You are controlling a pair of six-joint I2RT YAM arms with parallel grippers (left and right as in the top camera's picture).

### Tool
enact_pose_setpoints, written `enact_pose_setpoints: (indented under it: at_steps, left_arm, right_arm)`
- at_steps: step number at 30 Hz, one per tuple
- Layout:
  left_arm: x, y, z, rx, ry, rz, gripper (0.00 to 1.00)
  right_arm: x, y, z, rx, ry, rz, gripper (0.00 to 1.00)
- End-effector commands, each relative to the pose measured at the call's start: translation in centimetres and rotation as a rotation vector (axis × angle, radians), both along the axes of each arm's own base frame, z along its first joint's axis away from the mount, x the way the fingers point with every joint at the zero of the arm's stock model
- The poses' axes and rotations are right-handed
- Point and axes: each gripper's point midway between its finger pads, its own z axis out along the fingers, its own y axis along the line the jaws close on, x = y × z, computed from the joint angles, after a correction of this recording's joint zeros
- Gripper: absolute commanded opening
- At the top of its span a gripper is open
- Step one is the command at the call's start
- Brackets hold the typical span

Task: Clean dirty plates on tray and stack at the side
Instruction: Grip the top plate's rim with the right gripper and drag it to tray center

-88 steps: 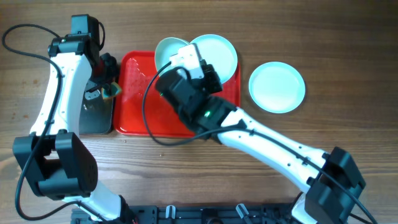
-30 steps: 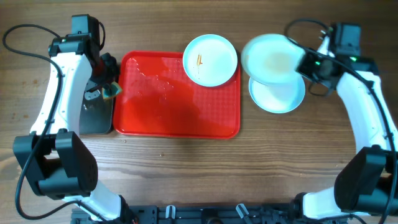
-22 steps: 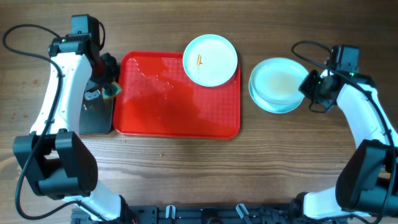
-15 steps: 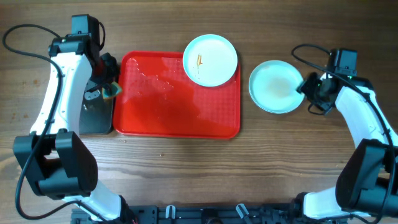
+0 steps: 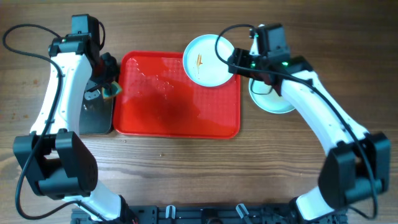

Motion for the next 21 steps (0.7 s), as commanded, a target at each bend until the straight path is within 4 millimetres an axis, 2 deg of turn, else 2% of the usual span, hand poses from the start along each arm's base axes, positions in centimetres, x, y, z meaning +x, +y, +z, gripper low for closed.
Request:
enact_pose_setpoints:
  at_steps: [1, 4, 5, 7, 10, 13, 15, 16, 17, 21]
  left_arm:
    - [0.3, 0.1, -0.1, -0.013, -0.003, 0.010, 0.04]
    - [0.3, 0.1, -0.1, -0.013, -0.003, 0.010, 0.04]
    - [0.3, 0.1, -0.1, -0.013, -0.003, 0.010, 0.04]
    - [0.3, 0.1, -0.1, -0.013, -0.004, 0.011, 0.04]
    - [0.4, 0.1, -0.1, -0.013, -0.007, 0.010, 0.04]
    - [0.4, 0.1, -0.1, -0.013, -0.007, 0.010, 0.04]
    - [0.4, 0.1, -0.1, -0.013, -0.007, 0.010, 0.04]
    - [0.4, 0.1, -0.1, -0.013, -0.008, 0.011, 0.04]
    - [0.5, 0.1, -0.1, -0.013, -0.011, 0.010, 0.04]
    - [0.7, 0.2, 0.0, -0.012, -0.022, 0.010, 0.04]
  right_arm:
    - [0.9, -0.1, -4.0, -0.031, 0.097, -0.089, 0.63]
    - [0.5, -0.1, -6.7, -0.047, 0.162, -0.094, 0.53]
    - [0.4, 0.1, -7.6, -0.037, 0.187, -0.092, 0.53]
    - [-0.1, 1.2, -9.7, -0.003, 0.243, -0.067, 0.45]
    - [-0.6, 2.1, -11.7, -0.005, 0.278, -0.056, 0.40]
    - [-0.3, 2.4, -11.6, 0.013, 0.270, -0.064, 0.31]
    - [-0.3, 2.7, -11.6, 0.016, 0.268, -0.056, 0.09]
    - [-0.5, 3.0, -11.6, 0.015, 0.271, -0.048, 0.06]
    - [-0.8, 3.4, -11.6, 0.024, 0.277, -0.034, 0.05]
    - [-3.7, 7.5, -11.3, 0.107, 0.353, 0.092, 0.05]
